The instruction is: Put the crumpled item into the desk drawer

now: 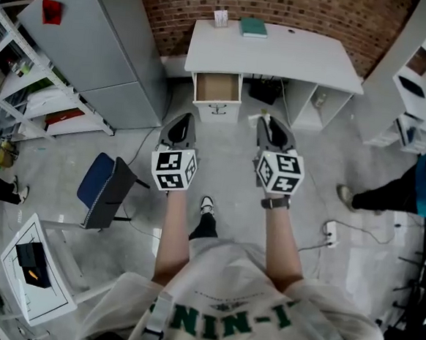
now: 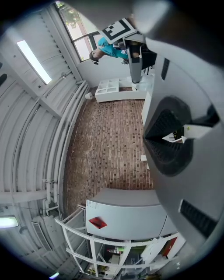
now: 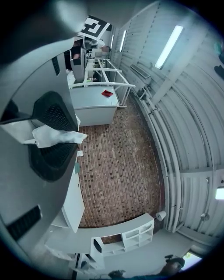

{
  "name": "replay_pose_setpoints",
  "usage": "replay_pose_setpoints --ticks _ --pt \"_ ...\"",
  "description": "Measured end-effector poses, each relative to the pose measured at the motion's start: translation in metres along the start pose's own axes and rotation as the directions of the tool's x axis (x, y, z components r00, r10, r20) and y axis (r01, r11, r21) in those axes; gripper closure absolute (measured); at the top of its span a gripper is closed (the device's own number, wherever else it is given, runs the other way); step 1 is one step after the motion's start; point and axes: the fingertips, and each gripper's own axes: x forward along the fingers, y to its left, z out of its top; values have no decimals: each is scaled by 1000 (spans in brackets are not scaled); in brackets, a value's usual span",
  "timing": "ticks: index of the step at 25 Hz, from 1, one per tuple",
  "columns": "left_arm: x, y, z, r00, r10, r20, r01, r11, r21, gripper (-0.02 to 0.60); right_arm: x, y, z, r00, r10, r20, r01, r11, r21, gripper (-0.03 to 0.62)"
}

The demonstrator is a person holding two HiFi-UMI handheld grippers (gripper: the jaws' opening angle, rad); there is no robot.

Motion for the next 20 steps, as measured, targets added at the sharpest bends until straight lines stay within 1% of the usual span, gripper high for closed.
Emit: replay_pose_setpoints --ticks 6,11,14,20 --pt "56 33 12 1000 -19 6 19 1000 -4 583 64 2 15 1000 0 2 0 1000 -5 517" --pt "99 59 11 999 -47 -10 47 999 3 583 114 3 11 1000 -15 -18 16 1000 24 517" --pt "120 80 8 999 -44 -12 44 999 -2 581 142 8 7 999 -19 -30 20 999 33 517" --pt "154 113 -10 998 -59 -34 59 998 1 581 184 8 -9 996 -85 -40 87 995 58 517"
